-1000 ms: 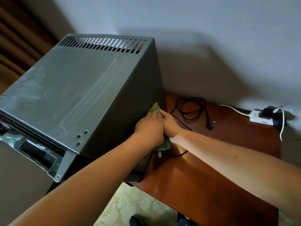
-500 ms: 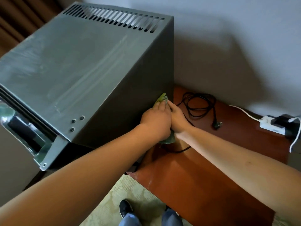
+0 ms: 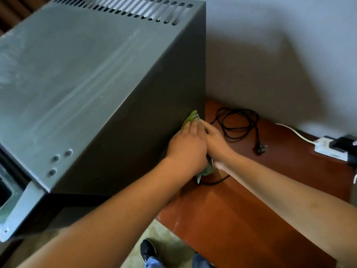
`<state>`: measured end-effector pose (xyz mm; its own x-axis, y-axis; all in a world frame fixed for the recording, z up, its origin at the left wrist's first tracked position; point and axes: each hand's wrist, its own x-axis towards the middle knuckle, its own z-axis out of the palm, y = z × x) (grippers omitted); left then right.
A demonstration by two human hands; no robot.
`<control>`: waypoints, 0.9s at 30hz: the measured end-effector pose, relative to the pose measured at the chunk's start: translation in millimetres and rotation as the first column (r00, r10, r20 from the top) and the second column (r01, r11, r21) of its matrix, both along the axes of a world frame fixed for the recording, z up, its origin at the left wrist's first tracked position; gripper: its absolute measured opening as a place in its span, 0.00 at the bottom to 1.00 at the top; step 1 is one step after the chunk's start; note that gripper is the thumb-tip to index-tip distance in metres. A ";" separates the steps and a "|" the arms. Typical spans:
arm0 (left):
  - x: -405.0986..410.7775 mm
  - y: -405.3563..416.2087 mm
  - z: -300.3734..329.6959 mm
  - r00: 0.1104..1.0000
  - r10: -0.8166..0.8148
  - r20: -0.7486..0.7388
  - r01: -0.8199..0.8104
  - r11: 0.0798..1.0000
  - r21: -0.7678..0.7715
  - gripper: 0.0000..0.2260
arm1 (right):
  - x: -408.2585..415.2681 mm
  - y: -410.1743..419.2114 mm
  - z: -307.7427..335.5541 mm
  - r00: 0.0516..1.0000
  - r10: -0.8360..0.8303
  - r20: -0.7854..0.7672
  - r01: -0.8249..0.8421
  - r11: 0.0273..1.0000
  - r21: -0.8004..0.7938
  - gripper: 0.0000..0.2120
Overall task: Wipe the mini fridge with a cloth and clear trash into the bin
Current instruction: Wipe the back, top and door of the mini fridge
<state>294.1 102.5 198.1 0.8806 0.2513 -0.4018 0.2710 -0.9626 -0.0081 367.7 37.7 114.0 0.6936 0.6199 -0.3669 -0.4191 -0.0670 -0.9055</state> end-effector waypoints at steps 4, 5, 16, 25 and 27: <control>-2.1 7.3 -34.6 0.999 0.011 -0.031 -0.013 0.998 -0.066 0.38 | -2.1 3.0 -27.1 1.000 0.025 -0.005 -0.025 0.997 -0.067 0.21; -2.2 7.7 -40.4 0.999 0.020 -0.045 -0.024 0.996 -0.086 0.37 | -2.0 1.9 -31.4 0.998 0.048 -0.032 -0.050 0.996 -0.073 0.19; -17.7 1.7 -19.7 0.993 0.039 0.115 -0.033 0.998 -0.049 0.37 | -14.5 3.2 -10.1 1.000 -0.012 0.019 0.012 1.000 -0.023 0.18; -20.0 -2.6 -66.1 0.955 0.119 -0.273 -0.156 0.980 -0.120 0.33 | -48.6 -9.5 -45.7 0.970 0.090 -0.225 -0.155 0.944 -0.290 0.19; -23.5 -5.6 -67.0 0.961 0.102 -0.259 -0.126 0.989 -0.075 0.34 | -51.5 -12.3 -41.3 0.973 0.101 -0.207 -0.158 0.947 -0.278 0.17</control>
